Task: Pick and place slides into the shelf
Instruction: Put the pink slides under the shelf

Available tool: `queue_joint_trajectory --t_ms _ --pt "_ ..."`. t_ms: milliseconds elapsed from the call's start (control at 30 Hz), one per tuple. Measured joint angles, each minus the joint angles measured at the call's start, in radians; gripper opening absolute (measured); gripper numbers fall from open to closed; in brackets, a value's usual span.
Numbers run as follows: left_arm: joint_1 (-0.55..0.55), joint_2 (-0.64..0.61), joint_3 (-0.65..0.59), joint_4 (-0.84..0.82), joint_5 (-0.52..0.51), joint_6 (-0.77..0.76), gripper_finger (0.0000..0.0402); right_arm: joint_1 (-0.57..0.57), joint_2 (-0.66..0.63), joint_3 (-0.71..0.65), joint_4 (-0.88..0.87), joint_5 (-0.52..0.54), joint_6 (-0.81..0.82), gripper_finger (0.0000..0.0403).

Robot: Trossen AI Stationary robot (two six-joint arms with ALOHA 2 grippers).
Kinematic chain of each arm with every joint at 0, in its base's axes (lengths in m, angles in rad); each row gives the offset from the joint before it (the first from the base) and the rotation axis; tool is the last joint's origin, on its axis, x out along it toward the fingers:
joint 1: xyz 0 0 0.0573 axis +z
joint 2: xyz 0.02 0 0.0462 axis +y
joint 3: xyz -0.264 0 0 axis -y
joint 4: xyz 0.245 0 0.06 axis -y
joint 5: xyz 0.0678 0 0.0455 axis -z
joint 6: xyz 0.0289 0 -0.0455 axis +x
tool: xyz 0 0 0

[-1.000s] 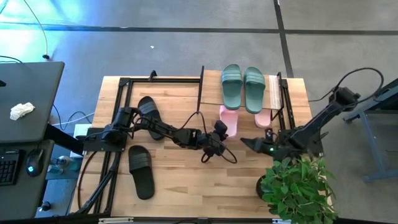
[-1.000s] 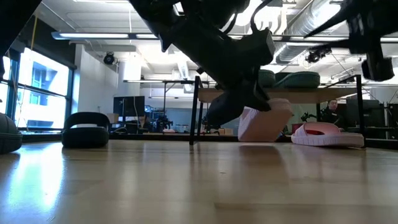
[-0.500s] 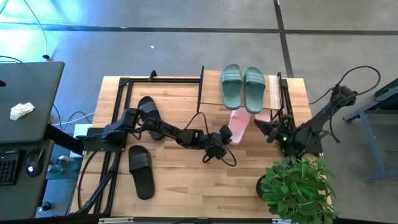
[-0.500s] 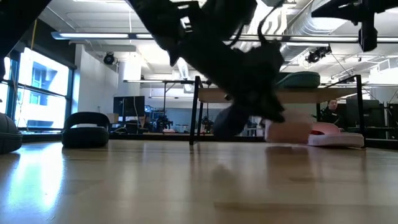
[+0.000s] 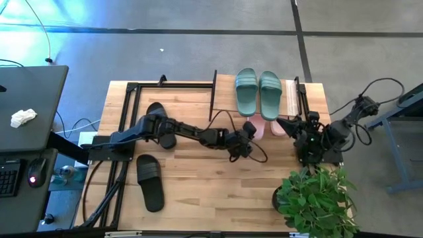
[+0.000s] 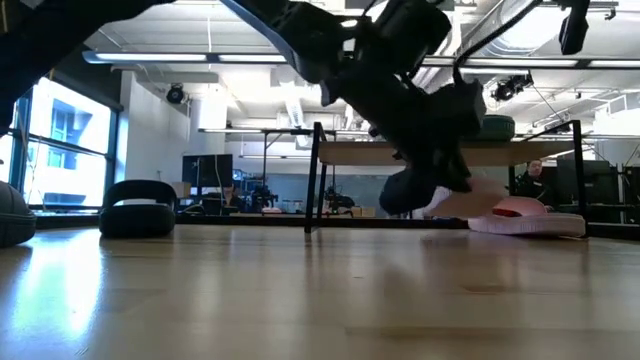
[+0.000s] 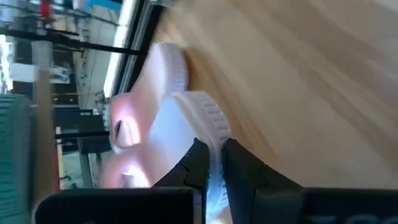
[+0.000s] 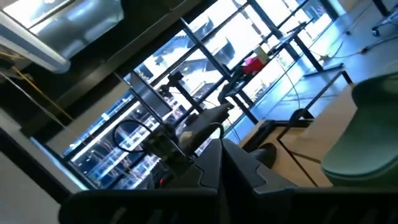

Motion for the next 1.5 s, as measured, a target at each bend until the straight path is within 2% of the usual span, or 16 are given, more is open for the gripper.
queue_joint_trajectory --t_ms 267,533,700,1133,1267,1500 --pt "0.038 0.043 0.069 -0.012 0.049 -0.002 0.0020 -0.047 -0.034 0.000 -0.017 -0.111 -0.023 0.0000" --pt "0.041 0.106 0.132 0.001 0.052 -0.002 0.0020 -0.107 -0.061 0.000 -0.064 -0.195 -0.014 0.0000" --pt "0.042 0.148 0.197 -0.053 0.039 0.000 0.0020 -0.132 -0.061 0.000 -0.067 -0.230 -0.004 0.0000" --pt "0.069 0.160 0.209 -0.050 0.025 -0.001 0.0020 -0.138 -0.060 0.000 -0.105 -0.250 0.041 0.0000" --pt "0.069 0.160 0.209 -0.038 0.065 0.000 0.0020 -0.138 -0.061 0.000 -0.105 -0.252 0.041 0.0000" --pt "0.068 0.179 0.209 -0.027 0.067 0.001 0.0021 -0.138 -0.060 0.000 -0.105 -0.257 0.042 0.0000"
